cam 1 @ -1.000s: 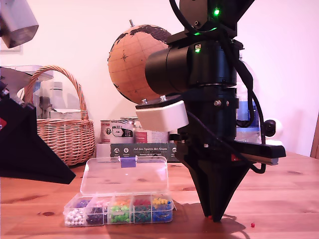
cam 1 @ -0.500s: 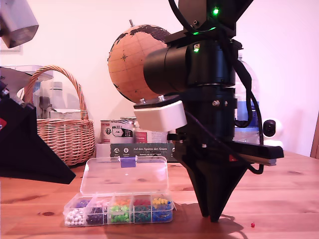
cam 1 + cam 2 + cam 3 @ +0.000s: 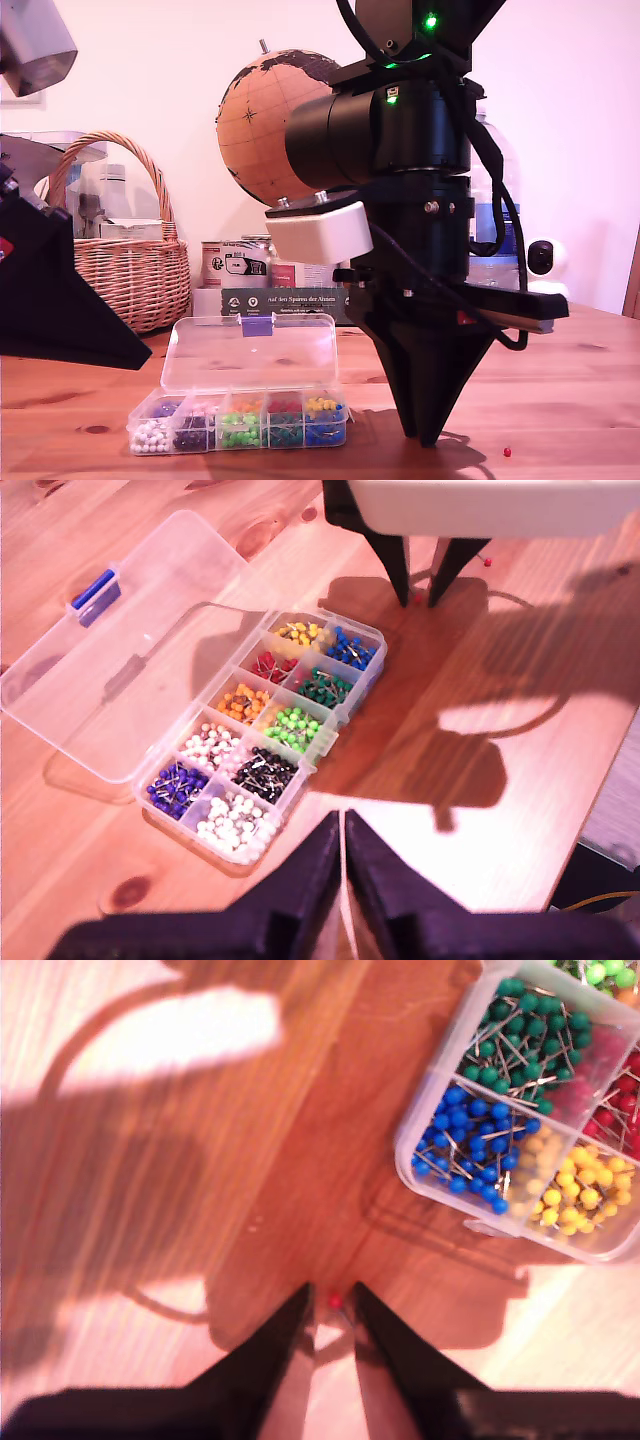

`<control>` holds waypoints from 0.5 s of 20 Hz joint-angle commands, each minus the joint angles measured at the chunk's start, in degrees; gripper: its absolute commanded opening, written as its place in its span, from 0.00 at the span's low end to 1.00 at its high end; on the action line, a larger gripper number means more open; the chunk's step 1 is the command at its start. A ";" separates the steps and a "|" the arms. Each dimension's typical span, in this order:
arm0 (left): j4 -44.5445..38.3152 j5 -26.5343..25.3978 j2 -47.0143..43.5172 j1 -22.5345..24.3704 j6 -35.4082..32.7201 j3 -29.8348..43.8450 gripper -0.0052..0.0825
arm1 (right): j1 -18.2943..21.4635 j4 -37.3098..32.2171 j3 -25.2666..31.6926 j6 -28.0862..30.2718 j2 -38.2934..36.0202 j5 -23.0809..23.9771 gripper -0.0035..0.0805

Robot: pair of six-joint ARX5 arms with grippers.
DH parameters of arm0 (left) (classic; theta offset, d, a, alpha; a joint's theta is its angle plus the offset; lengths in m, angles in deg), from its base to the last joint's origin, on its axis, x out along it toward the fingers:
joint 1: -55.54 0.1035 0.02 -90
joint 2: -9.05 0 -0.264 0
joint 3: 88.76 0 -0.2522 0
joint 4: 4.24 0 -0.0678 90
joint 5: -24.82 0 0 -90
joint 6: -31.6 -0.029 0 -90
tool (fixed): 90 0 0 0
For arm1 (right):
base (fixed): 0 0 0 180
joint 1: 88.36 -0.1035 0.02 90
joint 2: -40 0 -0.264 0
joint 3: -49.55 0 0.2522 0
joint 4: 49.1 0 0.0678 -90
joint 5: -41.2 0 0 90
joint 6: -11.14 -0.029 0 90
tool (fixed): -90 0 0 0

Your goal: Sort the loose pins on the table into their correct compartments

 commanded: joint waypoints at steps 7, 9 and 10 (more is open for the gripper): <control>-0.42 0.00 0.46 0.22 0.17 1.25 0.03 | -0.24 0.76 0.61 -0.04 1.64 -0.33 0.12; -0.42 0.00 0.46 0.22 0.17 1.27 0.03 | 0.04 0.70 0.61 -0.02 1.66 -0.17 0.12; -0.42 0.00 0.46 0.22 0.17 1.27 0.03 | 0.22 0.55 0.61 -0.02 1.66 -0.15 0.12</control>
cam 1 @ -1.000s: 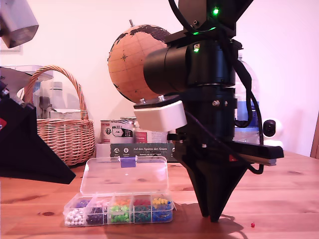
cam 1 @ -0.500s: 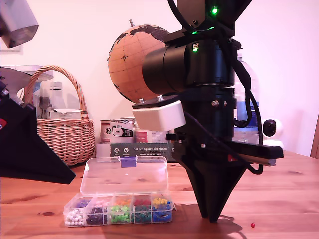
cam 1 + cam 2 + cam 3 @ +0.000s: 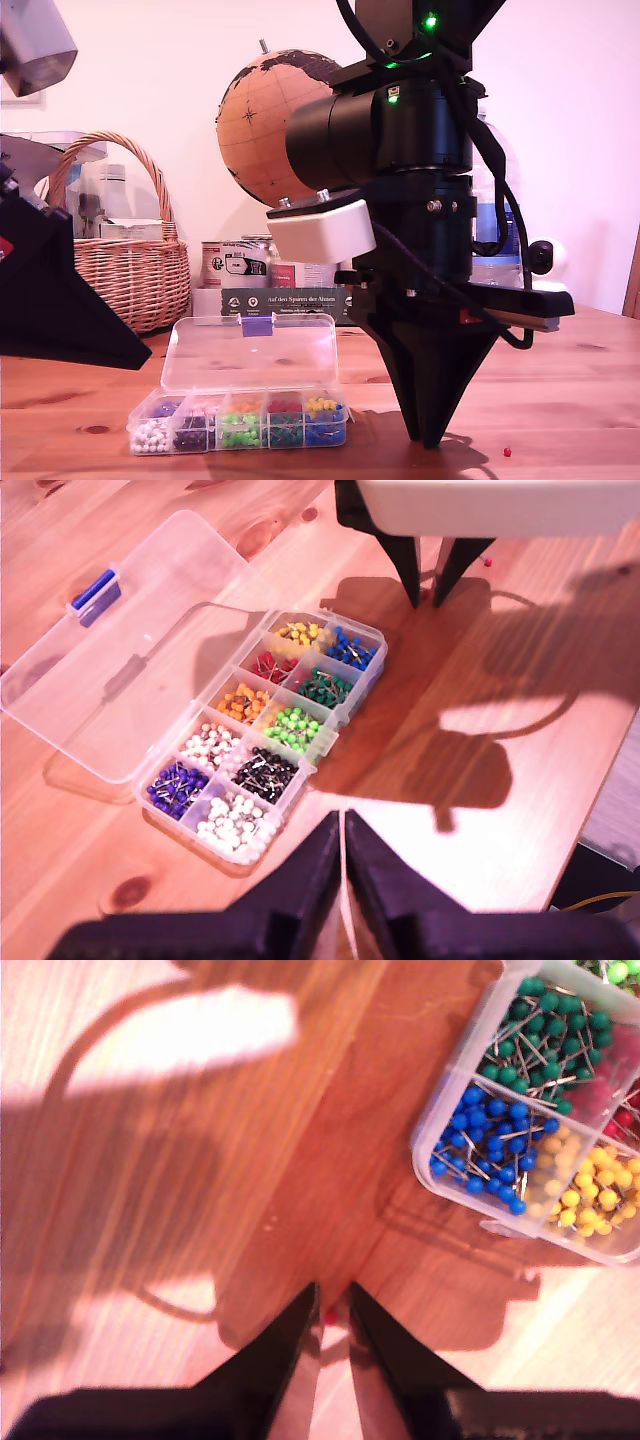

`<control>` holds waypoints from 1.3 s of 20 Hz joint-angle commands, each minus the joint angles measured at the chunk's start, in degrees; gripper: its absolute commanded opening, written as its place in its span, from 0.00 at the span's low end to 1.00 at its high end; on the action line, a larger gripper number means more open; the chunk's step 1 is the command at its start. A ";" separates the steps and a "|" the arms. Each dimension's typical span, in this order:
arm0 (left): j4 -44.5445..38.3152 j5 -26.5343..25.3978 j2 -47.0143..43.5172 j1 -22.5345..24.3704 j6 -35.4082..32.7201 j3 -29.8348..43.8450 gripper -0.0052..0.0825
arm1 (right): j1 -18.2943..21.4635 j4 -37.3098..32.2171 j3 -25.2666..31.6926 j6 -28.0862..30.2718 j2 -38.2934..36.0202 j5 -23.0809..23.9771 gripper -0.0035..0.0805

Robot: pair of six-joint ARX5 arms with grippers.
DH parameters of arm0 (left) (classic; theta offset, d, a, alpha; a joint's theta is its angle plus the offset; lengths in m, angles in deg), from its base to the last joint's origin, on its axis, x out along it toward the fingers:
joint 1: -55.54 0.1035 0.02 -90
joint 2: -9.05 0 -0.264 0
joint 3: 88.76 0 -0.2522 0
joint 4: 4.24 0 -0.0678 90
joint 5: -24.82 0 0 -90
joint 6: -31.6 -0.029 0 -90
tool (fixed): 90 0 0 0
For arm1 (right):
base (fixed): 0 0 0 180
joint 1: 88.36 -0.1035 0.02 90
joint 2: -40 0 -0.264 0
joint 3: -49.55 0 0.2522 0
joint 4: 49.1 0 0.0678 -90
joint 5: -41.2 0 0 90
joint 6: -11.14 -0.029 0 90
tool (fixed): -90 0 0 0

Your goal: Sort the loose pins on the table into their correct compartments

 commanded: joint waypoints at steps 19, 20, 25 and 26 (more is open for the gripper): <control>-0.42 0.00 0.46 0.22 0.17 1.27 0.03 | 1.38 0.42 0.61 0.00 1.66 1.31 0.14; -0.44 0.00 0.46 0.22 0.17 1.27 0.03 | 1.38 0.35 0.61 -0.04 1.66 1.29 0.16; -0.44 0.00 0.46 0.22 0.17 1.27 0.03 | 1.38 0.46 0.61 -0.02 1.66 1.29 0.17; -0.44 0.00 0.46 0.22 0.17 1.27 0.03 | 1.38 0.61 0.61 -0.02 1.66 1.29 0.18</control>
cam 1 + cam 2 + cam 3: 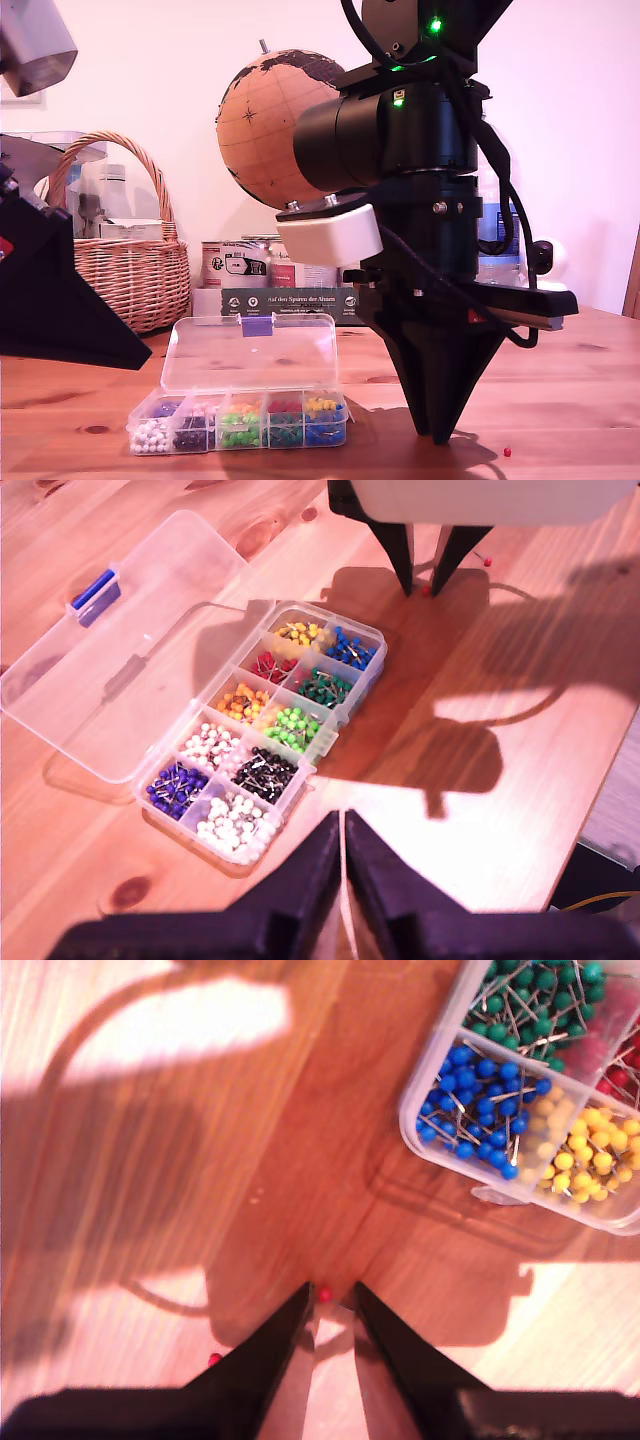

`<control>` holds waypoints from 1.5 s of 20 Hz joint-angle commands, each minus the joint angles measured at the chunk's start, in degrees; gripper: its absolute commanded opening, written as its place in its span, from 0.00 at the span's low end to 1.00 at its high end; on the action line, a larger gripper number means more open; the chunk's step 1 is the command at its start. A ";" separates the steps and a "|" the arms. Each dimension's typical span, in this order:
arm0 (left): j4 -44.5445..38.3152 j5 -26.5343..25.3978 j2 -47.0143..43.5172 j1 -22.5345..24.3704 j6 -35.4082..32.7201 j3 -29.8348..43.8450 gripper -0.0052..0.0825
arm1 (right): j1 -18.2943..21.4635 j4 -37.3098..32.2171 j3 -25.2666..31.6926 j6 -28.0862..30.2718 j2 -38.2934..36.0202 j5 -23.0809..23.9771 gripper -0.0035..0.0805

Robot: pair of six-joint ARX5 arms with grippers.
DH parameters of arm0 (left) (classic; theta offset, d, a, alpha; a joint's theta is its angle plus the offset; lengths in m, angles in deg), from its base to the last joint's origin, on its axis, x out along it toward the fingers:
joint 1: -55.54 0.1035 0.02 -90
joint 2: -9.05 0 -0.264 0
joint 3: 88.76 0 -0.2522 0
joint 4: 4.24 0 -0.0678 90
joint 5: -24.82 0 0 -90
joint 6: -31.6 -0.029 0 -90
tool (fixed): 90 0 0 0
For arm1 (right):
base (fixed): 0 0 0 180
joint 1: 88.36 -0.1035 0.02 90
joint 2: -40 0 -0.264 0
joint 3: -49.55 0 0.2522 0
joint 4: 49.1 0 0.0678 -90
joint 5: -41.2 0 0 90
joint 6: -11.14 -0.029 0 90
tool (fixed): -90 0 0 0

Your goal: Sort the loose pins on the table into their correct compartments

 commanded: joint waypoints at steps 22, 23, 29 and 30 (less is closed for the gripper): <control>-0.46 0.00 0.46 0.22 0.17 1.27 0.03 | 0.15 0.04 0.61 -0.02 1.66 -0.52 0.17; -0.46 0.00 0.46 0.22 0.17 1.27 0.03 | 0.15 0.04 0.61 -0.04 1.66 -0.57 0.17; -0.46 0.00 0.46 0.22 0.15 1.27 0.03 | 0.09 0.48 0.61 -0.07 1.66 -1.40 0.17; -0.46 0.00 0.46 0.22 0.15 1.27 0.03 | 0.11 0.55 0.61 -0.07 1.66 -1.40 0.17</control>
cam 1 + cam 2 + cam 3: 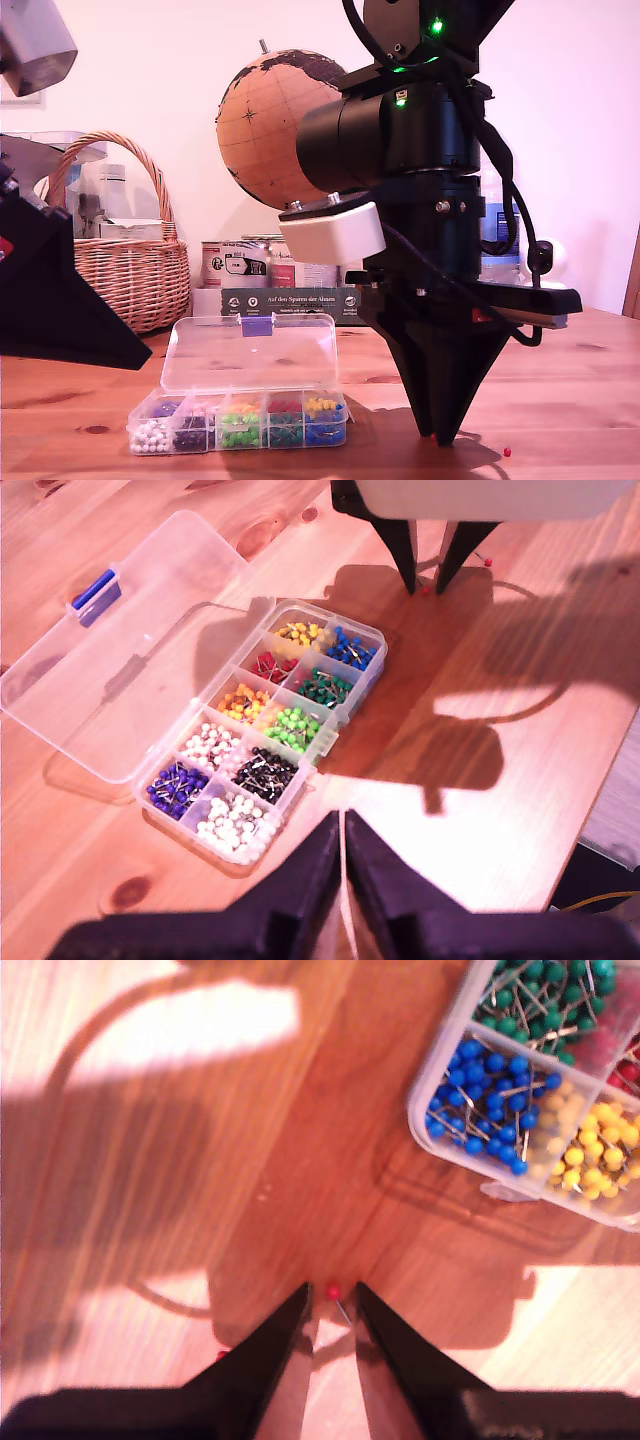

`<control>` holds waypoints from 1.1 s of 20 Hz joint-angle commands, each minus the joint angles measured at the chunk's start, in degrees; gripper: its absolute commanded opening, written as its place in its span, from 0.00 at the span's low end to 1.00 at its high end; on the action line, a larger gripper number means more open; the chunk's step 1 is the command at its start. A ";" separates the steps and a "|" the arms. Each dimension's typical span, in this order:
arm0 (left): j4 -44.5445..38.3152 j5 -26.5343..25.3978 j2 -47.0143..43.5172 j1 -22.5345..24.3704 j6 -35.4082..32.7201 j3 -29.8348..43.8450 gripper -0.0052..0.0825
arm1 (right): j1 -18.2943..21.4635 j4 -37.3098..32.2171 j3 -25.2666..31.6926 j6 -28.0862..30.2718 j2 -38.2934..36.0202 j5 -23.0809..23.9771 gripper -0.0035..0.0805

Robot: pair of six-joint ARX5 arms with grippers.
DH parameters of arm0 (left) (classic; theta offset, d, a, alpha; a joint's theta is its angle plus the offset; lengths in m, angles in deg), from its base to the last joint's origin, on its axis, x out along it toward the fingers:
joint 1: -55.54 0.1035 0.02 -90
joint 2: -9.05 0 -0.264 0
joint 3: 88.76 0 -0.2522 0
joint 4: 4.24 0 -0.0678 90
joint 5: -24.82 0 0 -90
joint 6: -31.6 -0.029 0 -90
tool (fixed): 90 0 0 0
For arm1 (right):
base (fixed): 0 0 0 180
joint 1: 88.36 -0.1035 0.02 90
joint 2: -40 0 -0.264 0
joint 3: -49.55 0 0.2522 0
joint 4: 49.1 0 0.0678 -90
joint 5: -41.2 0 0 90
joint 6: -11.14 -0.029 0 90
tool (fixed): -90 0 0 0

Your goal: Sort the loose pins on the table into their correct compartments

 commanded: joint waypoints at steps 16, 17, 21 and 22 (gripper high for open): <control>-0.46 0.00 0.46 0.22 0.15 1.27 0.03 | -0.11 0.02 0.61 -0.04 1.64 -0.74 0.10; -0.46 0.00 0.46 0.22 0.15 1.27 0.03 | -0.11 0.00 0.61 -0.04 1.64 -0.74 0.10; -0.46 0.00 0.46 0.22 0.15 1.27 0.03 | -0.35 -0.04 0.61 -0.04 1.64 -1.03 0.03; -0.46 0.00 0.46 0.22 0.15 1.27 0.03 | -0.37 -0.04 0.61 -0.04 1.64 -1.03 0.03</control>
